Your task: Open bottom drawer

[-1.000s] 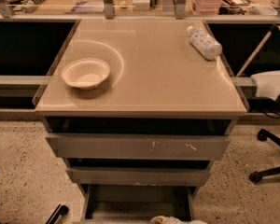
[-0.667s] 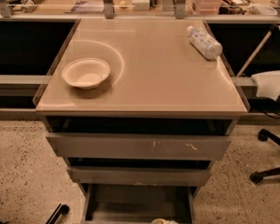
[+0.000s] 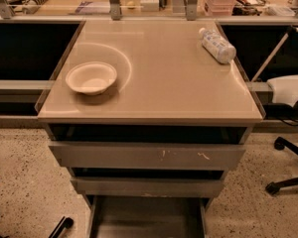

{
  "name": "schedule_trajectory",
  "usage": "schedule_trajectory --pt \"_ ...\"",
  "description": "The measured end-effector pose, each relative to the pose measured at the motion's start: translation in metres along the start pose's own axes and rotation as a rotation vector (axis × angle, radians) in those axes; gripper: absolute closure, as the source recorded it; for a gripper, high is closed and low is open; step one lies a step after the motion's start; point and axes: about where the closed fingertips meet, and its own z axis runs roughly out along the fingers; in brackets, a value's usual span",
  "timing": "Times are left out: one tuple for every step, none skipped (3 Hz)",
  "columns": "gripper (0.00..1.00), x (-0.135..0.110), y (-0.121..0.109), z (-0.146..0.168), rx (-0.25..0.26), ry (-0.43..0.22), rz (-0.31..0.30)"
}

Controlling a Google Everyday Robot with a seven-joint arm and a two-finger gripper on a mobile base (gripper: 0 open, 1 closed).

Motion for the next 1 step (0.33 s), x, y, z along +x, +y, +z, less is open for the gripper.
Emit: schedule_trajectory --pt "0.82 0.0 0.0 0.0 0.0 0.0 0.0"
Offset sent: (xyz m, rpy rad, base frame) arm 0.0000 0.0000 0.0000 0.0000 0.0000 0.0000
